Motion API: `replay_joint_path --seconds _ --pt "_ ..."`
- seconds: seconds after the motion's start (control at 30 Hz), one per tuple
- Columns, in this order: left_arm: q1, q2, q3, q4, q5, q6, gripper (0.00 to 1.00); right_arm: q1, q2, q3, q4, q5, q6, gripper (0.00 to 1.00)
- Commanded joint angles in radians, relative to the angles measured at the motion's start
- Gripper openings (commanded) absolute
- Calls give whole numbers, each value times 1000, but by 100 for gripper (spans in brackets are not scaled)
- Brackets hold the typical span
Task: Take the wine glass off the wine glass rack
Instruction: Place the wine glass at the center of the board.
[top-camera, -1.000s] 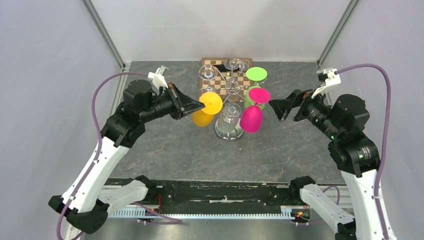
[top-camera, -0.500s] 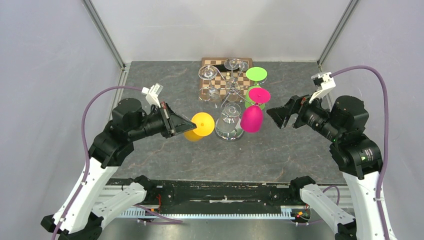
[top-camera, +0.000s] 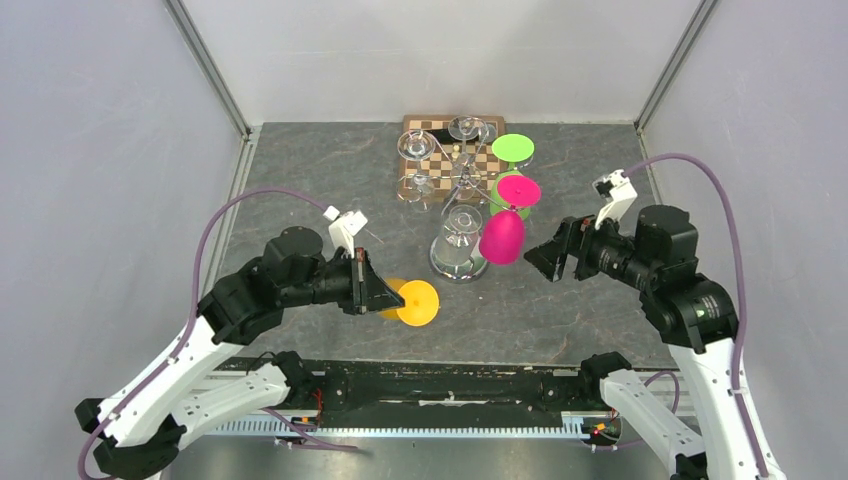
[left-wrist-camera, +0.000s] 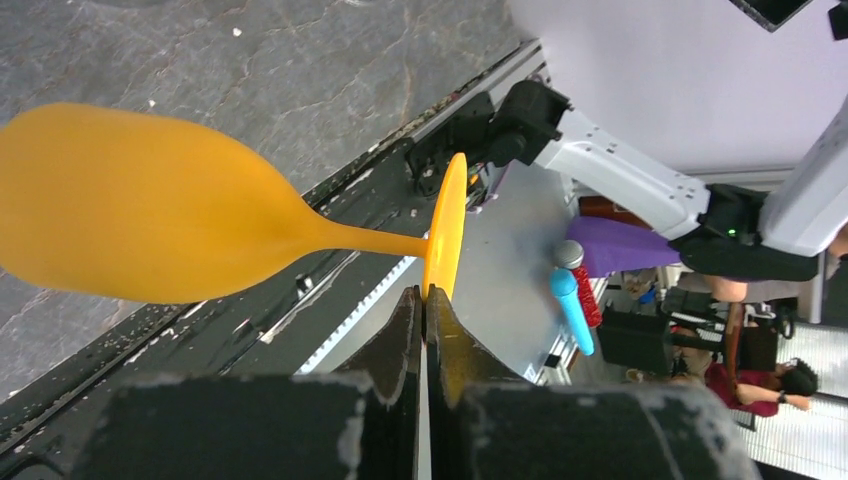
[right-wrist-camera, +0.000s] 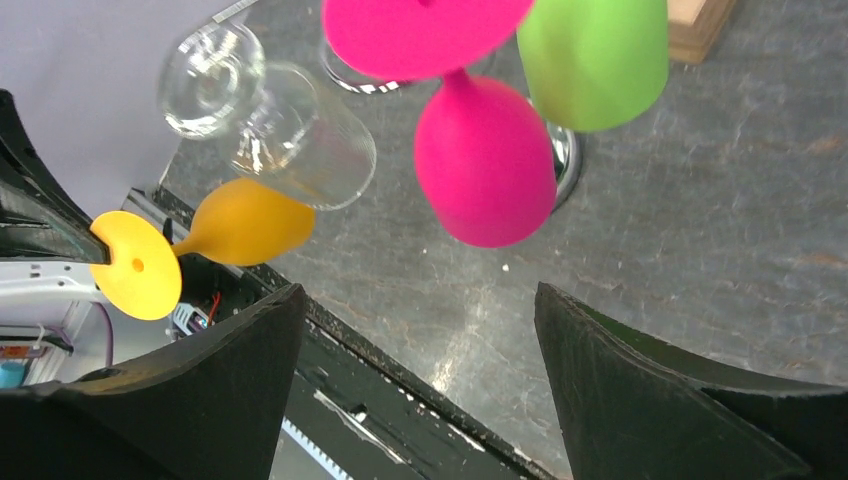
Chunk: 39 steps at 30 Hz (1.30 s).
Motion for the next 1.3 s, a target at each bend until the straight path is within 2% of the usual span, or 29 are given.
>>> replay_joint_path --seconds 0.0,0.2,0.43,0.57,0.73,0.93,1.27 --pt "-37 -9 -22 15 -68 76 2 6 -22 -75 13 -30 -9 87" --pt "-46 3 -33 14 -91 93 2 73 -41 -207 25 7 0 86" --pt "-47 14 -38 22 -98 113 2 297 -53 -327 73 136 100 85" --pt "-48 17 -35 29 -95 129 2 415 -70 -327 72 236 165 84" --pt "-47 21 -48 29 -71 171 2 457 -93 -335 36 250 212 84" --pt "-47 2 -72 29 -51 197 2 539 -132 -451 80 249 308 81" --pt "-47 -13 -64 6 -46 226 2 922 -22 -430 159 488 465 82"
